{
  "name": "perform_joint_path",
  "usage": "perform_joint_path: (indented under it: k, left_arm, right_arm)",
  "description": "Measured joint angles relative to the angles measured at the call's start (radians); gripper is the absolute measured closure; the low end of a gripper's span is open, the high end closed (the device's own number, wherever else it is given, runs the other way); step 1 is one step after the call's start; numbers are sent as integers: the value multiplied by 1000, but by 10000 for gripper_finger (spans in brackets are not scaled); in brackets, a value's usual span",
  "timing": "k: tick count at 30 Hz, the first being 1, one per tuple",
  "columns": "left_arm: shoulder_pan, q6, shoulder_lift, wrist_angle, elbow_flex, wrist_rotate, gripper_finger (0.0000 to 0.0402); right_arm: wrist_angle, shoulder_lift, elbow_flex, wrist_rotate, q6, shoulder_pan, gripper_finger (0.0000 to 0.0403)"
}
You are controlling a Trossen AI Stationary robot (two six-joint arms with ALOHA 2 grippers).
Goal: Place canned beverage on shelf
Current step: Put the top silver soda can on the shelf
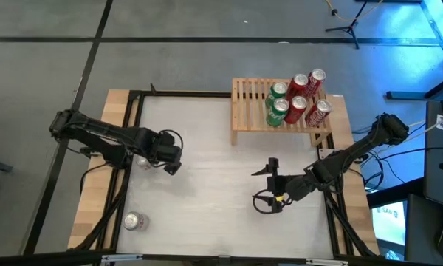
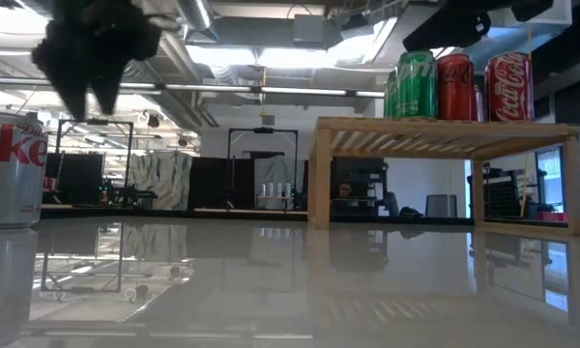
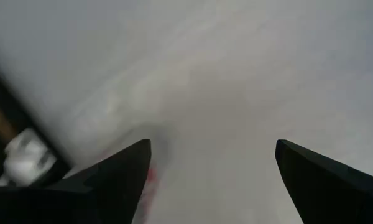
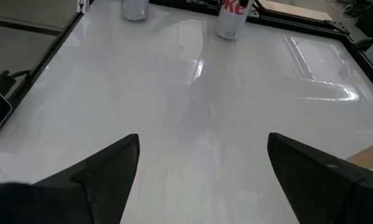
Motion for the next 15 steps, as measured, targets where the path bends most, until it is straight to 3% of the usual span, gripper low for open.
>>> perform_joint_path:
  k: [9, 15]
  left_arm:
    - [19, -127, 1, -294, 0, 71, 67]
    - [1, -155, 3, -310, -3, 68, 67]
  right_arm:
    - [8, 0, 0, 1, 1, -1, 55]
    - [12, 0, 0, 2, -5, -1, 55]
